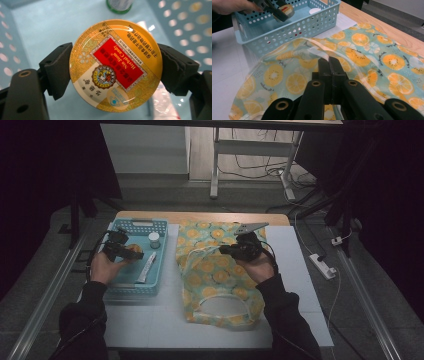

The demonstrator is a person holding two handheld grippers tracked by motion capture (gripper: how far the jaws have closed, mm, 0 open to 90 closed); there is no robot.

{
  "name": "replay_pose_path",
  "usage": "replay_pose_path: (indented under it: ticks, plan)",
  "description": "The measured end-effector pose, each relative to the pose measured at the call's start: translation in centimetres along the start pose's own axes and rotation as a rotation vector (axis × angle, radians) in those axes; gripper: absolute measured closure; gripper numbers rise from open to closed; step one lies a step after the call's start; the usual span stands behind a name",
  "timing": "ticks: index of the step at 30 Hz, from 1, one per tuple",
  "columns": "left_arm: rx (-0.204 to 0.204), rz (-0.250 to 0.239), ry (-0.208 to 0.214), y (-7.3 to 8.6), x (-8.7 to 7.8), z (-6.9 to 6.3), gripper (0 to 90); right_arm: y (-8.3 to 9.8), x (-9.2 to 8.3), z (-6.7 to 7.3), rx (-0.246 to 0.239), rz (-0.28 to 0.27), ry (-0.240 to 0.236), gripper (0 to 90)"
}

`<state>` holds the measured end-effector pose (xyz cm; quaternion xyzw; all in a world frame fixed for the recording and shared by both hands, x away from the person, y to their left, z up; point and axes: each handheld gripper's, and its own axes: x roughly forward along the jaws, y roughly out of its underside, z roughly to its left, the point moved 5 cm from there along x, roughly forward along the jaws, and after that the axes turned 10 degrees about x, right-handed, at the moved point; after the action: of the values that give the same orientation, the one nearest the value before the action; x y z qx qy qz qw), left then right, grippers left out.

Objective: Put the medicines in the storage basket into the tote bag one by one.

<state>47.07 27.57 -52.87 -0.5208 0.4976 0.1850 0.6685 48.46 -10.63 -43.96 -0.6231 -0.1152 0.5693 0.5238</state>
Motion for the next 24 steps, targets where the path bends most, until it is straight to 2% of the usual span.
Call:
replay_pose_path:
  ticks: [17,21,24]
  plan:
    - [0.065,-0.129,0.067,-0.1,-3.7,-2.6,20.2,-0.1,-0.1,0.2,-0.007,-0.008,-0.002,90.0]
    - [0.104,-0.142,0.063,0.0,-4.5,-3.8,20.2,-0.1,-0.1,0.2,-0.007,-0.010,0.000,90.0]
    - [0.123,-0.149,0.081,0.1,-4.8,-4.7,20.3,-0.1,-0.1,0.2,-0.007,-0.016,-0.001,90.0]
